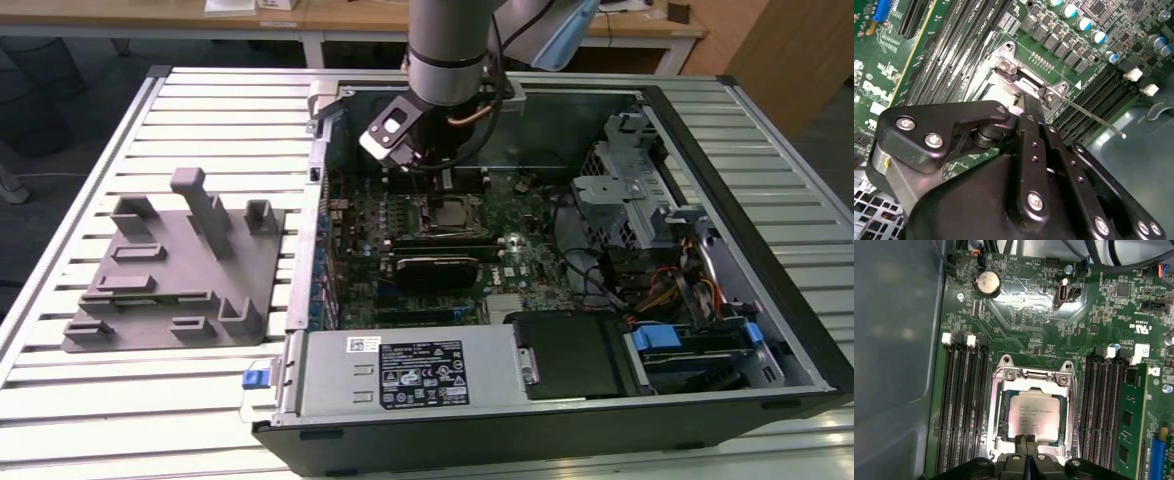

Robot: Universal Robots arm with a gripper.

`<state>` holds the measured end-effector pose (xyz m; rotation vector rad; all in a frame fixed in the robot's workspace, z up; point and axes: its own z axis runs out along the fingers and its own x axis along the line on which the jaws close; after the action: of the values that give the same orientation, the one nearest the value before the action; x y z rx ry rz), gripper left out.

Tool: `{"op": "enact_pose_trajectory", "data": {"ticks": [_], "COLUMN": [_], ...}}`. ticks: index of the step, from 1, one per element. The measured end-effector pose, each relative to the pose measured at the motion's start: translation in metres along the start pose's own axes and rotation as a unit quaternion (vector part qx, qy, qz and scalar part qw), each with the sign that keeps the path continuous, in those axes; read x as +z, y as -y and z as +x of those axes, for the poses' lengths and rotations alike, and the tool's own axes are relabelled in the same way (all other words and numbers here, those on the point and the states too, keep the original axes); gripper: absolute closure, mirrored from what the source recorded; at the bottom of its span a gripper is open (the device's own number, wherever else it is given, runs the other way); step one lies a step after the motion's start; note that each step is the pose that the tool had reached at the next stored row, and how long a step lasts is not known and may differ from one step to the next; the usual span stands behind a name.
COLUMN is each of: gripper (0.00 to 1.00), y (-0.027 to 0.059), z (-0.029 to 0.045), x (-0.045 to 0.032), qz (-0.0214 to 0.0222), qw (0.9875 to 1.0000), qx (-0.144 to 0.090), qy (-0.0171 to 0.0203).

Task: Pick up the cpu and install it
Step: 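Close the cpu cover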

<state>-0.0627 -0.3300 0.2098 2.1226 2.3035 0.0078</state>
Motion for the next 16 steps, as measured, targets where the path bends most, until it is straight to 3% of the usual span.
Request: {"op": "enact_pose_trajectory", "data": {"ticks": [16], "gripper": [0.89], "y": [-0.0016], "z": [-0.0003], "x": [0.0118], "qz": [0.0004], "qw": [1.0000], "qx": [0.000], "qy": [0.0004]}}
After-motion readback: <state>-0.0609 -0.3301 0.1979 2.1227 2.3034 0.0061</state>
